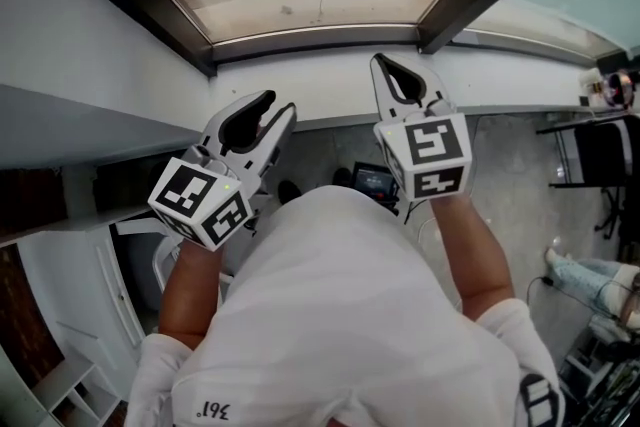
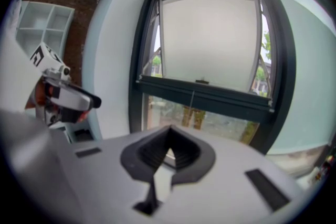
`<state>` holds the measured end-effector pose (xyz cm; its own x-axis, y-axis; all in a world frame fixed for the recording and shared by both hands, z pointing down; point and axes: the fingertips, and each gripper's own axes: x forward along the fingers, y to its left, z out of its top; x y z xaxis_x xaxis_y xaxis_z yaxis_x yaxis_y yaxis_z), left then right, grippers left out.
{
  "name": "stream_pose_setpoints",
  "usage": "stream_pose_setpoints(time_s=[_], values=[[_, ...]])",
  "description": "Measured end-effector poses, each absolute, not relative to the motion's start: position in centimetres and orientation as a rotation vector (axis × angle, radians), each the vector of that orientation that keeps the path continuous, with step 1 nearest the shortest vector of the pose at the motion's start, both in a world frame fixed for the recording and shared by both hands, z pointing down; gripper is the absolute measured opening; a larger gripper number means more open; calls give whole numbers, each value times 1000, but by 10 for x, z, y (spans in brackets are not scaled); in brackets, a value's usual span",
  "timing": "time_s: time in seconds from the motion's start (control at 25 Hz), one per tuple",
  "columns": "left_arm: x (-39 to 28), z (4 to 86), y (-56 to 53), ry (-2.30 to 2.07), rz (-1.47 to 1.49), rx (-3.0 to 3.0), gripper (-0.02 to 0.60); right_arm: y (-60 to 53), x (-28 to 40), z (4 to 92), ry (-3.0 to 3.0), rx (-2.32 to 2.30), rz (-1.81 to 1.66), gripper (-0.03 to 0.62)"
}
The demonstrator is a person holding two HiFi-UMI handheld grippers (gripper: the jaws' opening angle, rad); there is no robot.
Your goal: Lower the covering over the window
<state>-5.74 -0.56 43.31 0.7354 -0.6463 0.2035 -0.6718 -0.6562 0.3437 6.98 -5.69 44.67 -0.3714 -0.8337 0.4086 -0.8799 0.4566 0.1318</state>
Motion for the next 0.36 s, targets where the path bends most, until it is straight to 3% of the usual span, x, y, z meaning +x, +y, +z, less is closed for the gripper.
stream_pose_setpoints(time_s=[0.36], values=[[-51, 433, -12, -1002, 85, 2555, 146, -61, 73, 448, -2283, 1443, 131, 21]])
